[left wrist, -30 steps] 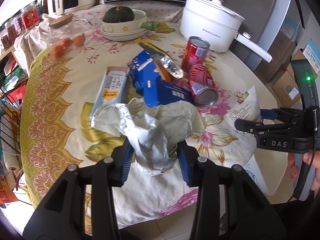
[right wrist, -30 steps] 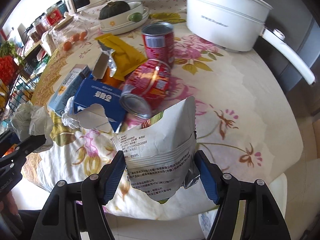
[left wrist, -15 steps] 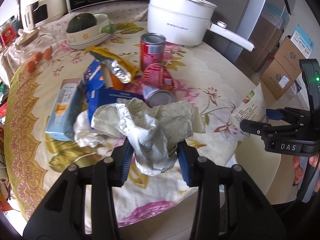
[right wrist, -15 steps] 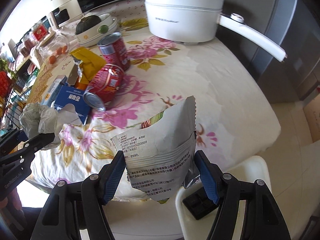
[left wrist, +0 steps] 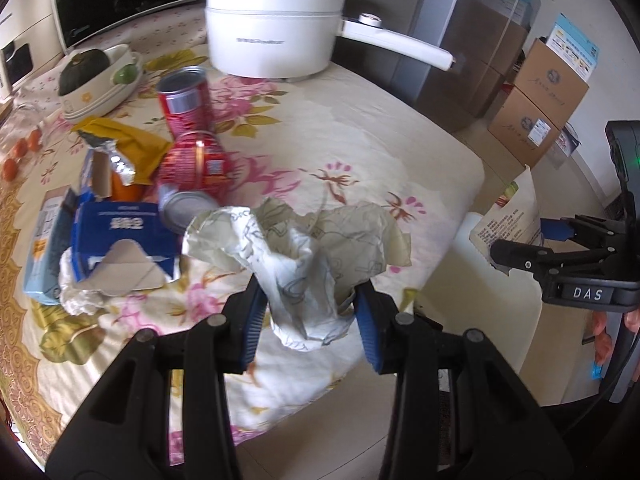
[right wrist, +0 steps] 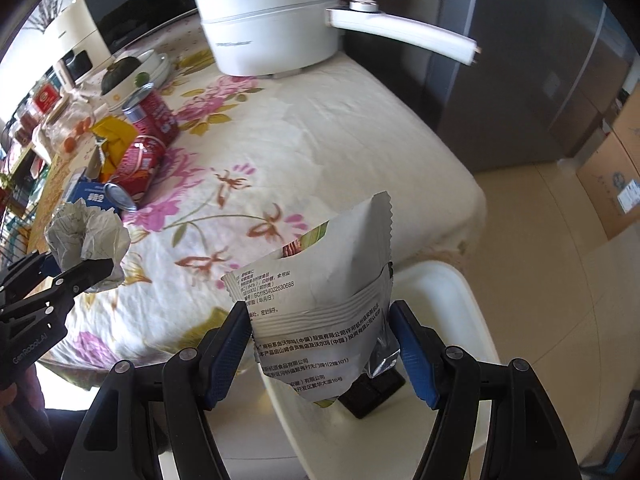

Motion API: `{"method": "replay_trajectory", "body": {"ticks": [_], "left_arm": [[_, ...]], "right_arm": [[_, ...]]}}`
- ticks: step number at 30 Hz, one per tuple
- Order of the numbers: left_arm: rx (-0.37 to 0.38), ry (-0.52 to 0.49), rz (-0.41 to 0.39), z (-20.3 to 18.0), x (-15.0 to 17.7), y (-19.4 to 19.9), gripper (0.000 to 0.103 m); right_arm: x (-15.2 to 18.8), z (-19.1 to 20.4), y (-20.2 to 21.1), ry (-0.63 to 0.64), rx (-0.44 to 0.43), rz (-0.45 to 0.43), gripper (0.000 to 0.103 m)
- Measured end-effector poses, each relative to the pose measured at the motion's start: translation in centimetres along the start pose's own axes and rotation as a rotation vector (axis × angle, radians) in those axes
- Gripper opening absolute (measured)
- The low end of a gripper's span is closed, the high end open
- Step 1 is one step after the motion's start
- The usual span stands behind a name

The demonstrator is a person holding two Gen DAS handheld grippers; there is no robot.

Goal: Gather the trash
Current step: 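Carry the paper bag with the left gripper over the bin while the right gripper carries the snack bag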

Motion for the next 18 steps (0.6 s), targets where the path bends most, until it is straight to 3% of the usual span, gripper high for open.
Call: {"method": "replay_trajectory", "body": {"ticks": [18], "left_arm": [[0.106, -0.261, -0.021, -12.0, 2.2, -1.2, 0.044]], "right_arm": [[5.3, -8.0, 3.5, -0.129, 0.06, -0.012, 0.072]]}}
Point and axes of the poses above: each gripper's, at about its wrist camera, not at the fingertips, and y roughly against the way its jaws point, z to its left, x to its underside, the point moved 8 cm from there along -y, roughly the way its jaws point, and after that the axes turned 15 degrees about -x, right-handed, at the moved point
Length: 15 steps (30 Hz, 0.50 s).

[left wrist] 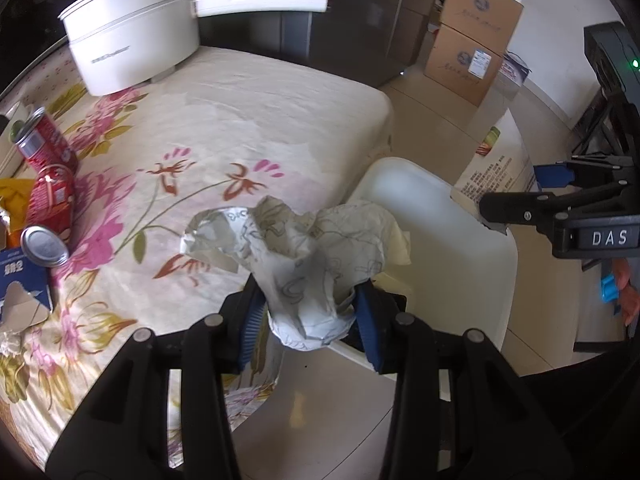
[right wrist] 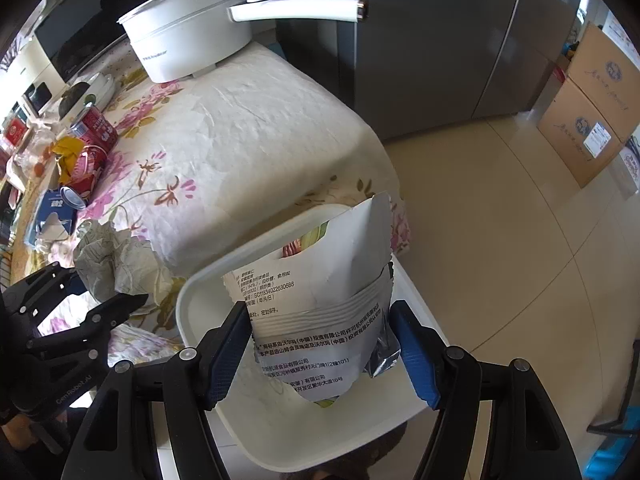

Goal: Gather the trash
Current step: 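Carry the paper bag with the left gripper over the bin while the right gripper carries the snack bag, then open the left gripper to drop the paper bag while the right gripper drops the snack bag into the bin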

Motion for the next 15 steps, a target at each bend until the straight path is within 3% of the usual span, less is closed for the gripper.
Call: {"method": "replay_trajectory", "body": {"ticks": [4, 9, 15], "left_arm": [[0.019, -0.032, -0.019, -1.1, -0.1, -0.1, 0.045], [0.02, -0.039, -0.046, -1.5, -0.5, 0.2, 0.083], [-0.035, -0.028, -0.066, 0.1, -0.8, 0.6, 0.087]], "right_arm": [[0.7, -1.0, 0.2, -0.016, 0.008, 0.004, 0.072], [1.3, -1.8, 0.6, -0.031, 0.014, 0.002, 0.072], [1.4, -1.9, 0.6, -0.033, 0.016, 0.003, 0.072]]}}
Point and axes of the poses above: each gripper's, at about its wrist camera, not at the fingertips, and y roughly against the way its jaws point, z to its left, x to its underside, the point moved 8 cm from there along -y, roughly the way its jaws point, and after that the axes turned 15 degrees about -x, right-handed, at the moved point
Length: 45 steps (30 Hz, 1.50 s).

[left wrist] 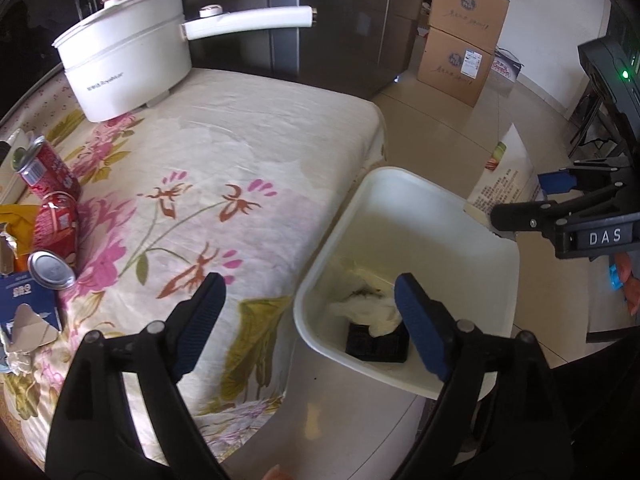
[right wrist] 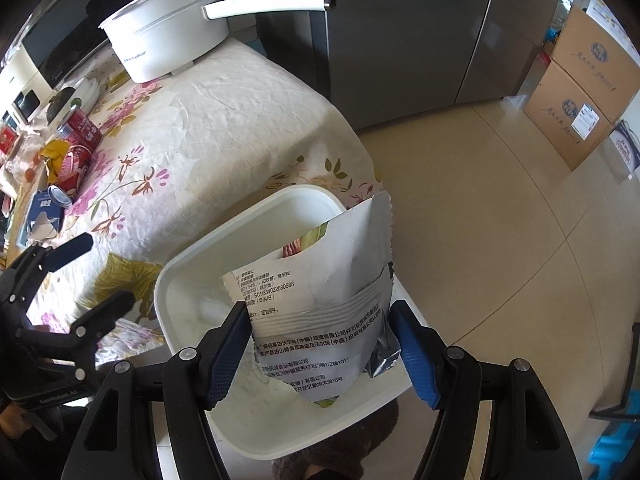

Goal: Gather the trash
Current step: 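Open the left gripper to drop the paper bag while the right gripper drops the snack bag into the bin, then move both grippers back toward the trash on the table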

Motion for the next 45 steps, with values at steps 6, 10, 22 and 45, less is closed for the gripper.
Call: {"method": "replay_trajectory", "body": {"ticks": [6, 10, 22, 45], "left_arm": [[-0.037, 0.045, 0.008, 2.7, 0.4, 0.6, 0.087], [-0.06, 0.07, 0.011, 4.8, 1.0, 1.2, 0.087], [-0.135, 0.153, 0.036, 10.8, 3.3, 2.7, 0.088], [-0.249, 0.378, 0.069, 23.8, 7.7, 5.2, 0.088]], "right_arm": [[-0.2, 0.8, -0.2, 0.013, -0.01, 0.004, 0.072], [-0.4, 1.4, -0.5, 0.018, -0.014, 0.006, 0.072], [-0.9, 3.9, -1.4, 0.015, -0.056, 0.014, 0.099], [-4.3, 14.9, -4.1, 0.158, -0.115, 0.029, 0.1]]}}
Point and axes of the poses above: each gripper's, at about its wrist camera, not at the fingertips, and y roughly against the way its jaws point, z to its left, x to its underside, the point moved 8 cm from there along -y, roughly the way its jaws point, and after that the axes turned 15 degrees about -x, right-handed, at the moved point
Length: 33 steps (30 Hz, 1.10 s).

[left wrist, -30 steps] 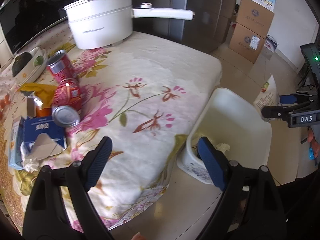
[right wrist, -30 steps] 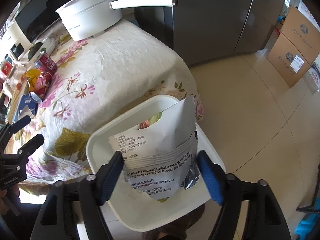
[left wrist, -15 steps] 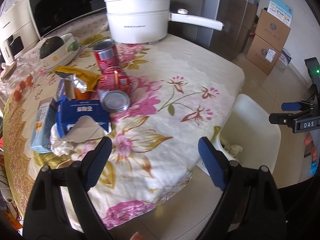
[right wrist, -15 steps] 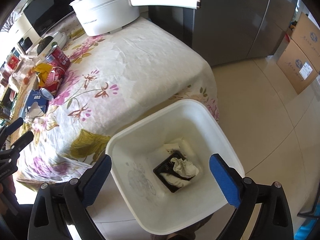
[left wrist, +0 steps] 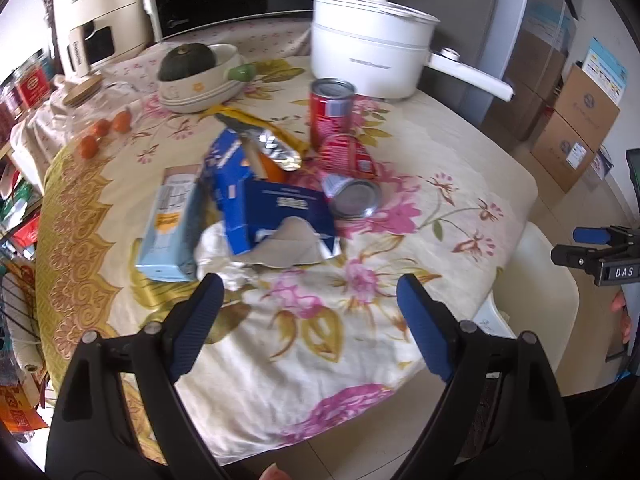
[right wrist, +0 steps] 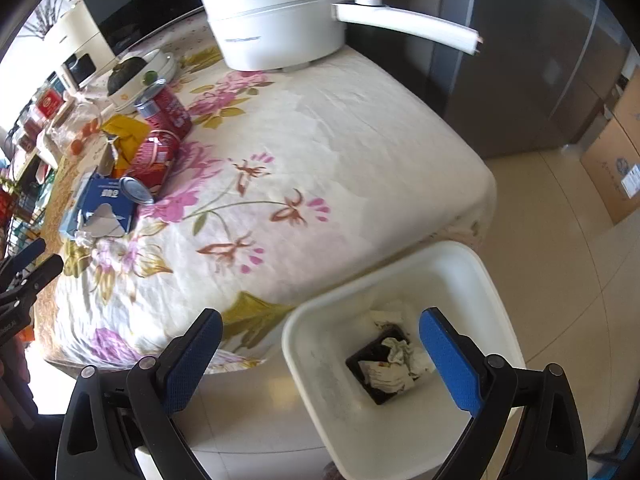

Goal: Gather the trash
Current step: 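Move both grippers back toward the trash on the table, then grasp the light blue milk carton with the left gripper while the right gripper grasps the crushed red can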

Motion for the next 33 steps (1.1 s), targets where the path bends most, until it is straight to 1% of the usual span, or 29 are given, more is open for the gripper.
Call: {"method": "replay_trajectory", "body": {"ticks": [5, 9, 17, 18, 21, 23, 25, 27, 31, 32, 33], "left_arm": [[-0.041, 0.055, 0.02, 3.3, -0.1, -0.8, 0.091], [-0.074, 0.105, 0.041, 6.1, -0.4, -1.9, 0.091], [-0.143, 0.229, 0.093, 11.2, -2.1, -5.5, 0.091], [-0.153, 0.237, 0.102, 11.5, -2.2, -6.0, 0.091], [-0.181, 0.278, 0.162, 12.3, -2.2, -8.3, 0.091], [-0.175, 0.307, 0.2, 12.5, -2.1, -9.7, 0.091], [-0.136, 0.341, 0.232, 12.3, -2.1, -10.9, 0.091], [-0.107, 0.367, 0.248, 12.1, -2.2, -11.6, 0.091], [-0.089, 0.364, 0.266, 11.3, -2.4, -12.6, 0.089], [-0.085, 0.362, 0.269, 11.1, -2.3, -12.8, 0.084], [-0.073, 0.369, 0.27, 11.0, -2.3, -12.9, 0.072]], "right_arm": [[-1.2, 2.6, -1.1, 0.038, -0.016, 0.009, 0.1], [-2.1, 4.6, -2.1, 0.068, -0.025, 0.02, 0.1], [-4.0, 7.5, -4.5, 0.073, -0.035, 0.036, 0.1], [-4.3, 7.8, -4.9, 0.072, -0.036, 0.037, 0.1], [-5.2, 8.4, -6.0, 0.056, -0.039, 0.029, 0.1], [-5.7, 8.7, -6.8, 0.034, -0.05, 0.023, 0.1], [-6.2, 9.0, -7.7, 0.008, -0.07, 0.023, 0.1], [-6.7, 9.5, -8.5, -0.011, -0.09, 0.026, 0.1], [-7.7, 10.4, -9.7, -0.029, -0.111, 0.018, 0.1], [-8.0, 10.7, -10.0, -0.034, -0.117, 0.015, 0.1], [-8.1, 10.9, -10.2, -0.038, -0.122, 0.012, 0.1]]}}
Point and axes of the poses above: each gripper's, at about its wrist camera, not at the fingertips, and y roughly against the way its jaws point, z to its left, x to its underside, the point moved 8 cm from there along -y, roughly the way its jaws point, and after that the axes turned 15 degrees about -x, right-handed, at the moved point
